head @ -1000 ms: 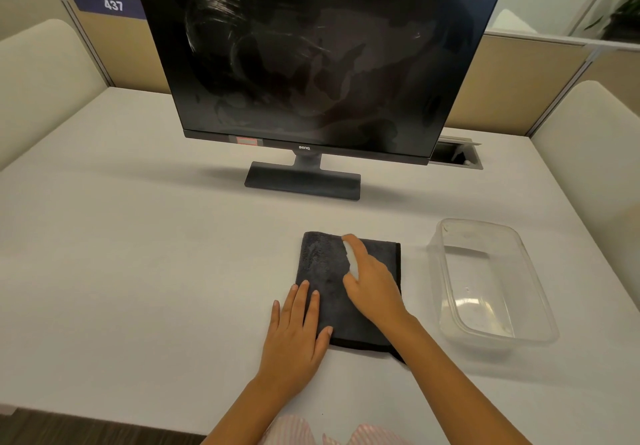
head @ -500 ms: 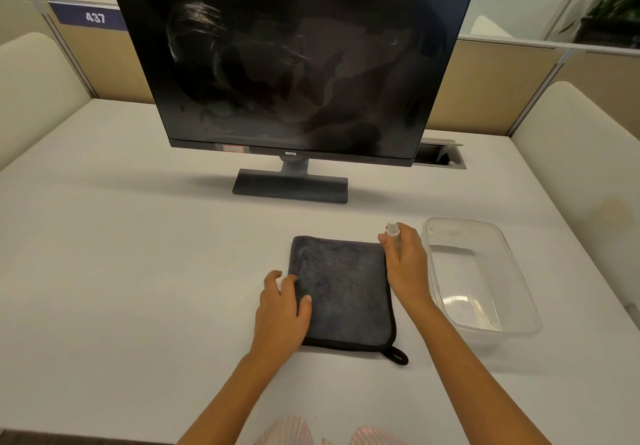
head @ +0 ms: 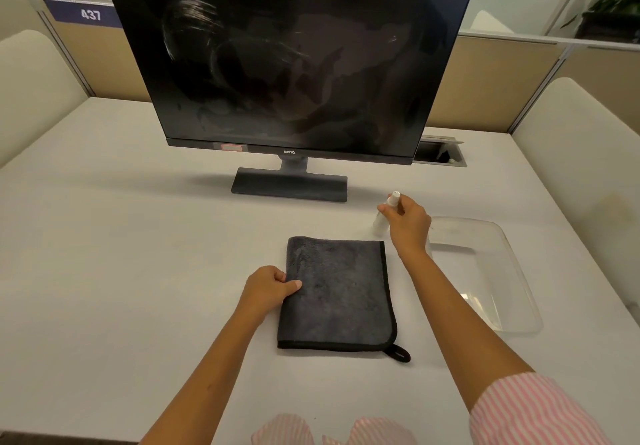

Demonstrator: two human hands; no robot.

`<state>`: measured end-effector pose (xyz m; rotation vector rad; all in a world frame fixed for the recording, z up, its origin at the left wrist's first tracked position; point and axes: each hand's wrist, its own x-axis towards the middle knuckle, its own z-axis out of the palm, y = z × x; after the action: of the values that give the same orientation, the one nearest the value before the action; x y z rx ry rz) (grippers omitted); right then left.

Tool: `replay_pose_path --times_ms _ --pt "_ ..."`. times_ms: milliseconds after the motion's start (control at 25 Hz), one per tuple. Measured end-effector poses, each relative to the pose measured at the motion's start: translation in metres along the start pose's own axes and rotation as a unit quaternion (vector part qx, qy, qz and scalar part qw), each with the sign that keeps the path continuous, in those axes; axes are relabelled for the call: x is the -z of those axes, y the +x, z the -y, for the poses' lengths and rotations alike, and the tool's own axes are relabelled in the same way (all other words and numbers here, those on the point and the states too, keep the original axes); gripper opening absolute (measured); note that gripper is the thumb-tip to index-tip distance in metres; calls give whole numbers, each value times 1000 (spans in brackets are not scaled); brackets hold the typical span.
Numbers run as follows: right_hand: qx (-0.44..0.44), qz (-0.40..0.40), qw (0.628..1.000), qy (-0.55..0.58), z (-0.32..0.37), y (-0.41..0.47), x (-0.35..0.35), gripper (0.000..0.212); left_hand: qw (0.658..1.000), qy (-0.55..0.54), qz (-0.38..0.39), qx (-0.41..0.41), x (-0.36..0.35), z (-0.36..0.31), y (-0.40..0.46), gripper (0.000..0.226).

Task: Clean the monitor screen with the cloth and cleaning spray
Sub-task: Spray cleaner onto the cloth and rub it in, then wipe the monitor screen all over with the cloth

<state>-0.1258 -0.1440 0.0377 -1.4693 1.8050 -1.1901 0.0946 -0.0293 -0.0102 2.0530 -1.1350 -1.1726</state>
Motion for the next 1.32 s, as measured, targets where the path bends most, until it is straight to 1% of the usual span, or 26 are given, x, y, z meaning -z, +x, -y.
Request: replay_pose_path --times_ms 120,280,360,440,520,600,680,720,760,840,880,960,1000,1040,1080,1120,1160,1240,1320 --pt "4 6 1000 -7 -3 2 -5 23 999 -44 24 2 7 4 -6 27" --pt "-6 15 1000 -11 -6 7 -8 29 984 -165 70 -12 11 2 -14 23" --pt "-18 19 1000 1 -4 6 -10 41 971 -222 85 -14 10 -1 -18 23" --pt "-12 12 1000 14 3 2 -11 56 960 -266 82 -13 9 -5 -21 23" --pt "44 -24 999 19 13 -7 -11 60 950 -304 73 -17 13 -7 -22 24" --pt "132 -66 989 10 23 -20 -13 54 942 -327 74 -22 22 -9 -21 25" --pt "187 -65 980 5 30 -36 -19 46 941 -328 81 -34 34 -11 -20 26" --pt "186 -41 982 9 33 -45 -24 43 942 -321 85 -43 42 -12 -19 25" --pt "168 0 986 13 38 -52 -30 42 945 -309 92 -54 51 -13 -17 25" --pt "106 123 987 7 49 -63 -40 46 952 -270 116 -84 74 -15 -12 24" --pt "72 195 978 6 56 -66 -45 49 953 -252 136 -102 86 -16 -10 25" --pt "-11 320 947 30 73 -74 -56 51 946 -233 185 -131 113 -15 -3 27" --pt "-47 359 932 34 81 -77 -62 58 943 -225 203 -142 127 -13 1 27" --pt "-73 381 922 22 87 -78 -67 68 941 -216 213 -150 140 -11 6 26" --pt "-87 394 915 -1 92 -80 -72 76 941 -207 218 -155 153 -9 11 25" --pt "-88 403 911 -15 98 -81 -77 78 942 -197 222 -159 168 -5 17 24" --pt "-78 412 908 -14 105 -83 -82 74 942 -187 226 -163 183 -2 24 24" --pt "-48 445 894 11 122 -85 -88 59 942 -170 233 -173 212 2 37 24" --pt "-35 477 878 35 137 -89 -94 33 940 -164 237 -184 235 3 49 28"
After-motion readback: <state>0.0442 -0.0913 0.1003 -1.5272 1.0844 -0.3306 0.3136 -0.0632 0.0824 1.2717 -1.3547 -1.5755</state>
